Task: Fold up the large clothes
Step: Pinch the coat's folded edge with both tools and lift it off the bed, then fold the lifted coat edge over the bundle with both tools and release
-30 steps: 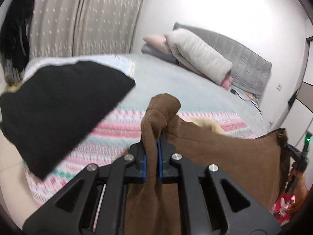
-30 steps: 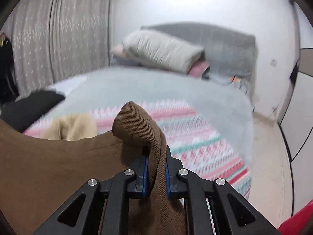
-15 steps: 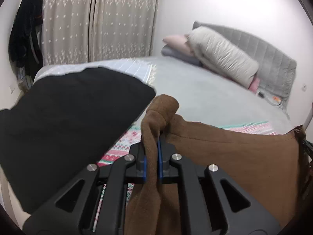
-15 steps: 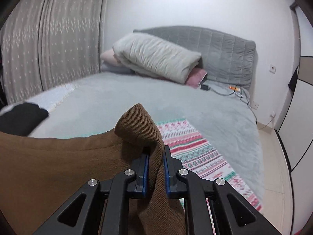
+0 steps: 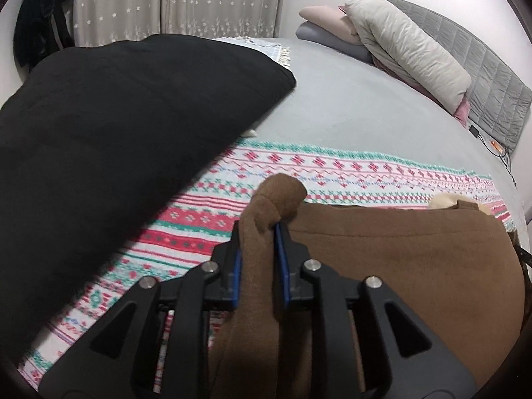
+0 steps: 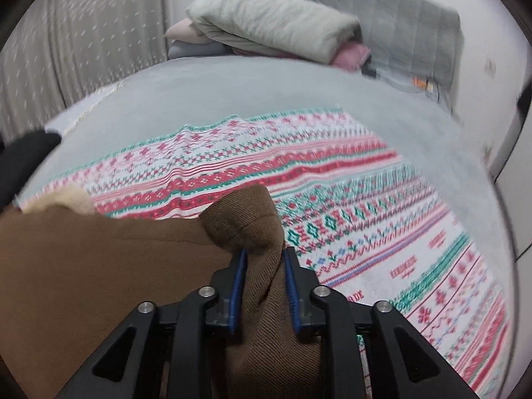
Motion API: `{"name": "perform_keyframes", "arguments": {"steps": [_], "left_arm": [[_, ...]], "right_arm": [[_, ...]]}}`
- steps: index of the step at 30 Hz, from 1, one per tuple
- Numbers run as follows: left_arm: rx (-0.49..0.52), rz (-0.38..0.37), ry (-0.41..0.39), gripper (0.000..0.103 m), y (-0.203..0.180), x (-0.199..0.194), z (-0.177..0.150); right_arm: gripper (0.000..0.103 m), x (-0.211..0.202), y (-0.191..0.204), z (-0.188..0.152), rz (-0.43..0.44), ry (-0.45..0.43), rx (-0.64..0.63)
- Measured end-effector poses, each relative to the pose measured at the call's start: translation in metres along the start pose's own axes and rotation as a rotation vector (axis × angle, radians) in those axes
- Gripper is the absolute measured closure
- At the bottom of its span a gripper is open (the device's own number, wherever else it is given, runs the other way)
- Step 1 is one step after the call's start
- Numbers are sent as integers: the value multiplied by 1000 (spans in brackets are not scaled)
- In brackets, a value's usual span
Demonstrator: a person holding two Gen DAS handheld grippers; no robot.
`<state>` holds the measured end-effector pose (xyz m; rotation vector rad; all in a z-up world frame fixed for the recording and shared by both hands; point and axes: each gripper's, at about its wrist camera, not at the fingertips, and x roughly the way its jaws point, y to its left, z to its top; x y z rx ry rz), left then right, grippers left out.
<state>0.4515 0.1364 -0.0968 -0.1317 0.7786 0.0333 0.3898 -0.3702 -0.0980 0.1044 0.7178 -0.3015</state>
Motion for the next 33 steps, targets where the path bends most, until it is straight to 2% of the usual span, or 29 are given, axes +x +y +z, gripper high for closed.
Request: {"name": "perform_keyframes", "arguments": {"steps": [2,3,4,6,8,10,11,12,15,16,17,20,23,24,25,26,27,28,29,30,33], "left_arm": [[-4,115,-20,80,8,-5,4],[-24,150,-23,80,18,-7,7],[-48,152,-20,80,28,-12,10],[-65,144,-11,80,44,-26,14],[-38,135,-26,78,45,-44,14],[1,99,-41,61,36,-67,8],[18,78,-46,46,30,-76,4],[45,45,-51,37,21,-89,-3],[133,-34,-49,27,-1,-119,-25],[155,-45,-41,24,-5,-124,-31],[189,-65,-25,20,-11,-132,-42],[259,-88,37,20,-20,-137,-65],[243,-58,107,20,-12,-122,-81],[209,-59,153,20,-6,-113,-88],[172,-68,187,20,-1,-109,-94],[137,-84,206,20,4,-104,-98],[87,-111,216,20,10,-101,-103],[53,-130,218,20,16,-99,-105],[20,-152,223,20,21,-98,-107],[-11,-174,231,19,27,-97,-109],[-67,-208,237,19,35,-93,-118]], "right_arm": [[80,-3,-14,3,1,12,59],[80,-8,-28,5,-1,12,98],[77,-13,-42,7,-13,11,130],[77,-28,-69,8,-27,7,187],[77,-43,-80,8,-16,-9,191],[76,-65,-84,7,0,-36,169],[75,-77,-80,6,11,-47,153],[70,-88,-75,3,28,-49,127],[42,-120,-58,-15,113,-46,11],[35,-129,-54,-23,128,-52,-27],[32,-138,-52,-34,138,-53,-61],[30,-146,-59,-58,162,-5,-74],[30,-134,-79,-79,214,81,22],[32,-122,-88,-86,228,123,85],[66,-113,-93,-92,246,162,126],[88,-105,-95,-97,278,204,155],[89,-97,-94,-100,336,244,190],[92,-102,-90,-100,313,227,181],[92,-116,-80,-94,293,187,130],[94,-134,-74,-89,312,128,112],[95,-171,-81,-84,368,-13,142]]}}
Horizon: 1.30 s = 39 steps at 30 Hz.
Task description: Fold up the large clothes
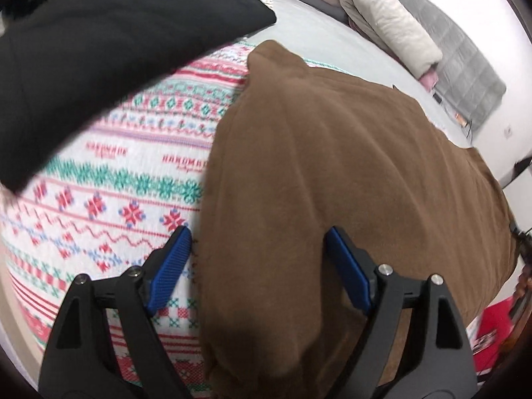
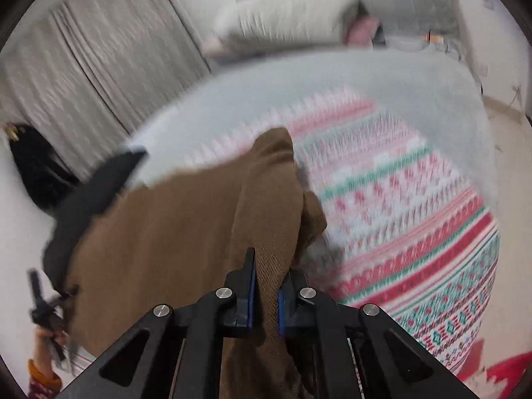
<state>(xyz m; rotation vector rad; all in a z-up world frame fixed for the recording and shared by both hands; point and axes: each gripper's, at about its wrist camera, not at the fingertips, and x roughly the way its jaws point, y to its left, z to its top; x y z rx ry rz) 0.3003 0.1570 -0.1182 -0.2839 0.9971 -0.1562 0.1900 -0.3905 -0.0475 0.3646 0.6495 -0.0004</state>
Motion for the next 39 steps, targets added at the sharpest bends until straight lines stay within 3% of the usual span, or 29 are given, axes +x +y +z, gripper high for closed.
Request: {"name": "perform_keyframes", "arguments": {"steps": [1,3,5,7,9,11,13,15,19,20,21,23,24,27,28,31,35,36,39], "left_arm": [[-2,-5,-2,19,2,-1,-6],[27,11,-5,18,-2,-2,-9],[35,29,7,18,-3,-6,-12],[26,42,27,18,0,-10,-10],[41,56,27,19,1,-24,-14],[63,61,14,19,4,-36,-19],[67,37,5,19,6,-48,-25],[55,-19,1,19,7,-57,-32],[36,-101,17,21,9,-59,-40],[26,-94,34,27,11,-54,-43],[13,-98,52,40,12,-50,-46],[-15,-142,60,53,14,-46,-50],[-25,-137,39,54,15,-47,-53],[-21,-115,8,55,13,-45,-60],[-31,-117,7,54,14,-43,-63],[-46,-108,-2,53,14,-42,-67],[-59,-48,-19,47,10,-54,-68],[-52,-12,-41,47,4,-62,-67],[1,96,-134,43,-21,-78,-62]], "right_arm": [[95,0,-10,-1,8,-9,28],[95,29,-38,-7,-38,67,73],[94,60,-68,-19,-232,153,114],[90,54,-97,-25,-300,137,231],[90,36,-118,-35,-162,119,357],[83,17,-119,-43,-91,106,361],[60,1,-110,-51,-58,99,340],[49,-11,-101,-59,16,96,327],[45,-22,-71,-75,120,87,246],[45,-16,-62,-75,120,98,219],[45,-5,-54,-78,107,128,186],[63,12,-44,-82,60,163,156],[78,13,-37,-83,46,152,134],[85,-16,-19,-82,77,45,61],[85,-18,-23,-83,67,37,62],[83,13,-55,-101,33,171,172],[68,-6,-57,-103,11,106,228],[62,-15,-52,-101,-35,86,215],[60,-47,-17,-91,-205,-10,91]]}}
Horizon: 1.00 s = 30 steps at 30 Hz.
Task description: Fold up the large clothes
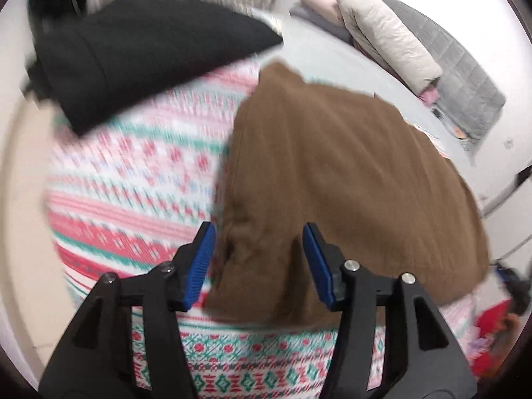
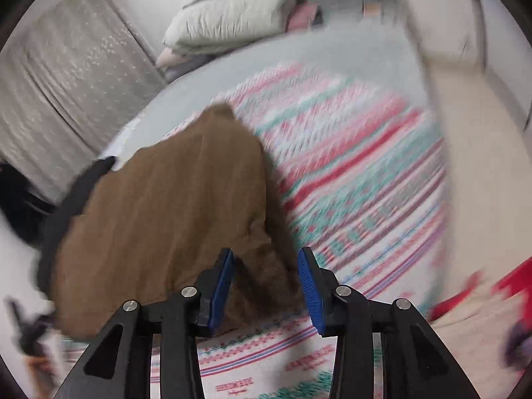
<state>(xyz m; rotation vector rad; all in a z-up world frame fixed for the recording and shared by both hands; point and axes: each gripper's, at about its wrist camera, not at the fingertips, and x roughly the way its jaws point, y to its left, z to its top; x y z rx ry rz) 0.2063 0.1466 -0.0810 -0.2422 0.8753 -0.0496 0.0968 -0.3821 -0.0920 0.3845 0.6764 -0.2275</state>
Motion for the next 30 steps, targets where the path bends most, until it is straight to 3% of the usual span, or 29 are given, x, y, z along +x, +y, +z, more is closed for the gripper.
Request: {"name": "perform_keyframes", "arguments": {"steps": [2,4,9,12,14,17,19,22,24,30], "left_arm": [[43,4,-57,30,-27,-5,6],[90,-16,-65,26,-50,3,12],[212,-5,-6,25,-99,61,33],[274,47,0,25,-107,97,50],[314,63,-14,25,-110,109,58],[329,42,-8,25,-105,123,80],[367,116,-18,25,-100,133,95],[300,100,27,24,-79,153,117],[239,107,36,24,-63,167,135],[92,163,100,24,-27,200,167]], "right_arm": [[48,-16,26,4,-18,-67,-69],[27,-23,63,6,-7,-125,-155],[24,23,153,7,39,-123,-414],[24,75,181,21,99,-62,-423],[24,116,178,40,118,14,-366],[24,161,150,69,67,76,-292],[25,174,128,91,86,96,-232],[25,200,114,121,59,121,-217],[25,215,107,137,-13,123,-229],[25,240,71,161,-85,137,-68]]}}
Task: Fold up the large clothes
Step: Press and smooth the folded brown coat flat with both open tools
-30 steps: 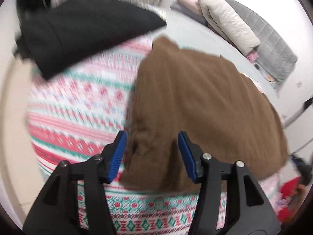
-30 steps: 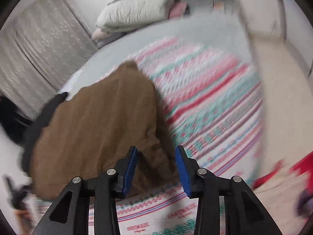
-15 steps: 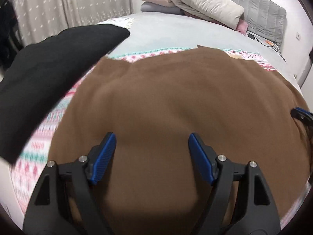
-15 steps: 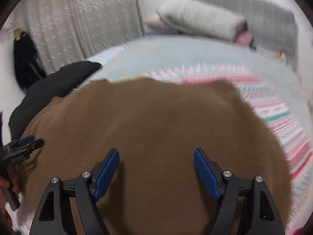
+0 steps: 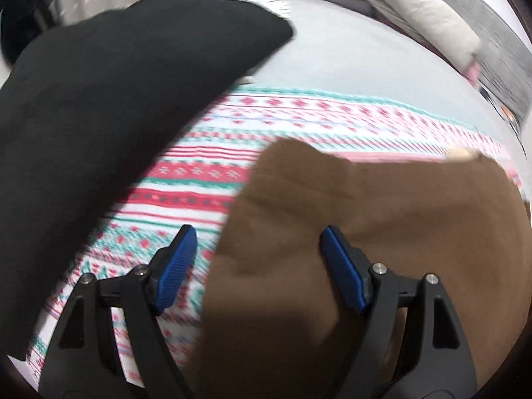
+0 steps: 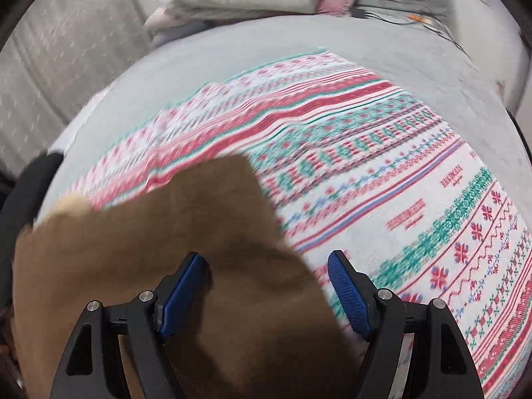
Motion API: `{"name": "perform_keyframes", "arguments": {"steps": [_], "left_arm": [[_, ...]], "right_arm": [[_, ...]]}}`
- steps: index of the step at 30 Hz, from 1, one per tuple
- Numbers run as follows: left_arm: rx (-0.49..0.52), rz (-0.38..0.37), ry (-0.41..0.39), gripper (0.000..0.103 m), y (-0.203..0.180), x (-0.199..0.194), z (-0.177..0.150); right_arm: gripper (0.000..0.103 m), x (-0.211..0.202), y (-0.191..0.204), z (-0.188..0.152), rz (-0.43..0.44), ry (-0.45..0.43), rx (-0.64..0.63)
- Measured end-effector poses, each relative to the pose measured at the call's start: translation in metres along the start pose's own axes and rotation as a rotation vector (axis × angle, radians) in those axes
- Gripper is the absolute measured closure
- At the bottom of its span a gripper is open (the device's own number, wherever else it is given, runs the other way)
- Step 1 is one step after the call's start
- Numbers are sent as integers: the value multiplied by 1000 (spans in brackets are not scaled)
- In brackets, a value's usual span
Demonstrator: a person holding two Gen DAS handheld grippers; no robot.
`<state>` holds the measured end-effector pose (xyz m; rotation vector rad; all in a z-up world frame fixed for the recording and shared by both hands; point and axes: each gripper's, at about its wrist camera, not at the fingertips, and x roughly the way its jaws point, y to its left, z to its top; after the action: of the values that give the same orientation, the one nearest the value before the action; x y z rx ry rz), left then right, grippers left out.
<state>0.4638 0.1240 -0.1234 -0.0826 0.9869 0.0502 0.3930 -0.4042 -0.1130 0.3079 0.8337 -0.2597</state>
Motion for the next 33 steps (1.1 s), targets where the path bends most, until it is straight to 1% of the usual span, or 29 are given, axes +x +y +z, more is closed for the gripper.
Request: {"name": "perform_keyframes", "arguments": {"steps": [2,3,5,7,9,10,11,12,13,15,19,23,25,26,27,29,31,33], "left_arm": [[-33,70,-33,24,11,-8,6],[-55,93,-53,24,18,-16,7],[-85,80,-70,24,26,-29,2],[-81,49,-79,24,29,-46,-9],[-60,29,-83,24,25,-63,-21],[-56,21,-85,24,22,-66,-19],[-51,4,-89,22,16,-76,-27],[-48,-15,-94,17,16,-83,-33],[-37,-36,-92,14,12,-89,-40],[-12,-63,-83,12,2,-108,-61],[2,-82,-49,12,-12,-125,-93],[-18,-70,-17,12,-18,-142,-128],[-18,-72,17,9,-25,-144,-137],[-21,-71,38,4,-29,-148,-145],[-23,-72,42,2,-32,-153,-150],[-24,-86,54,2,-41,-166,-166],[-27,-119,53,1,-51,-179,-185],[-7,-121,50,1,-60,-184,-199]], "right_arm": [[25,-13,0,1,-92,-48,11],[24,-20,0,0,-107,-70,8],[24,-38,-3,-3,-129,-118,12],[24,-60,-5,-13,-104,-144,10],[24,-76,5,-22,-74,-157,-1],[24,-86,9,-28,-57,-167,-13],[24,-95,15,-36,-44,-177,-28],[23,-104,20,-45,-28,-182,-50],[22,-115,24,-51,-15,-191,-67],[19,-132,34,-70,13,-205,-87],[16,-155,48,-105,50,-196,-95],[15,-172,58,-138,52,-134,-71],[14,-183,62,-156,59,-119,-54],[13,-189,65,-164,58,-121,-56],[12,-195,69,-174,47,-121,-67],[11,-203,74,-187,35,-108,-79],[10,-212,78,-206,47,-91,-83],[9,-219,82,-225,58,-85,-98]]}}
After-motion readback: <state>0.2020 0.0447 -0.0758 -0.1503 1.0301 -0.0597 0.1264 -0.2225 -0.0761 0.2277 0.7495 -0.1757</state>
